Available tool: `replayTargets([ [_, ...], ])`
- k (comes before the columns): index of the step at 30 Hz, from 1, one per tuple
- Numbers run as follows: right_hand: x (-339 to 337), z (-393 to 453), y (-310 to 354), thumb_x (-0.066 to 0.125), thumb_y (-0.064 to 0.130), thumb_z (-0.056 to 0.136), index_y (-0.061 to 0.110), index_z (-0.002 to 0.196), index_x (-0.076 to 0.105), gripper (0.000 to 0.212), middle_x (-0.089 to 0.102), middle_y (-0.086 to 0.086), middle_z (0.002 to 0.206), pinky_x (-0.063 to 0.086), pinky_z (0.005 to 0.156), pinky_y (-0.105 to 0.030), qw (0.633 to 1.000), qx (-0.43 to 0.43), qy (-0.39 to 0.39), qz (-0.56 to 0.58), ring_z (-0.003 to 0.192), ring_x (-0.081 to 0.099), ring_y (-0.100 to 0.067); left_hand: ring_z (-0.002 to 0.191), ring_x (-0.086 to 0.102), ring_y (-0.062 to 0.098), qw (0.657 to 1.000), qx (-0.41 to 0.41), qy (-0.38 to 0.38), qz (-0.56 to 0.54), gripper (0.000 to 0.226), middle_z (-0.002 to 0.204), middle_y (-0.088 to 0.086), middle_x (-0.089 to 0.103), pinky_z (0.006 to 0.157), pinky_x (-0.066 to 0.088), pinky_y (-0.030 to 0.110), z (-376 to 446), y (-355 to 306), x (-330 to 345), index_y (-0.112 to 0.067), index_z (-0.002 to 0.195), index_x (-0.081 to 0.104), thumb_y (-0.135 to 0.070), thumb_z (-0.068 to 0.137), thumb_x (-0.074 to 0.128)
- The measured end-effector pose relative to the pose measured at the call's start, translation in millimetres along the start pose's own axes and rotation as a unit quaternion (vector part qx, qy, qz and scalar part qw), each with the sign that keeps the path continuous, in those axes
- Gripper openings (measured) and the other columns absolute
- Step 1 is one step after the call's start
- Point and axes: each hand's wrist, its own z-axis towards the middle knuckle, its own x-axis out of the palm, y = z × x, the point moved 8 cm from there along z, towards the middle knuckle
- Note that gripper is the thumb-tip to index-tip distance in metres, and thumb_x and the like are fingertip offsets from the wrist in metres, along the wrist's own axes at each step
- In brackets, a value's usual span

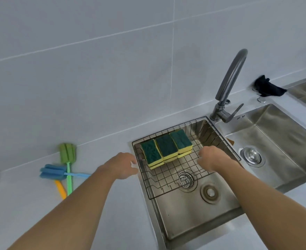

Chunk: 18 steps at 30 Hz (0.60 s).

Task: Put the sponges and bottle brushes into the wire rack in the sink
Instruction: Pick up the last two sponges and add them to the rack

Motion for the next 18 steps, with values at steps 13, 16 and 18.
replayTargets([
  [13,38.3,-46.3,164.5,0.051,0.031,0.094,0.012,0.106,0.066,0.027,0.064,-0.005,0.094,0.051,0.071,-0.032,0.991,-0.111,0.0,-0.081,0.089,0.064,-0.025,0.086,0.059,0.011,0.977,-0.128,-0.067,-0.154,0.027,0.1,-0.006,0.059,0.073,0.045,0.023,-135.9,195.5,23.2,-0.025,0.107,0.064,-0.039,0.083,0.066],
  [16,55.3,-56.5,198.1,0.052,0.031,0.094,0.012,0.112,0.065,0.029,0.067,-0.003,0.1,0.056,0.075,-0.032,0.99,-0.123,0.002,-0.076,0.088,0.063,-0.021,0.087,0.059,0.011,0.971,-0.158,-0.075,-0.165,0.022,0.099,-0.006,0.059,0.072,0.044,0.022,-164.1,240.7,35.1,-0.027,0.1,0.063,-0.039,0.083,0.068],
  [18,66.0,-64.5,220.6,0.051,0.031,0.094,0.013,0.118,0.064,0.033,0.067,-0.003,0.107,0.055,0.079,-0.032,0.988,-0.134,0.008,-0.071,0.095,0.064,-0.022,0.085,0.06,0.009,0.965,-0.171,-0.082,-0.18,0.02,0.097,-0.006,0.059,0.071,0.044,0.021,-180.1,266.0,43.9,-0.028,0.098,0.062,-0.04,0.083,0.069],
])
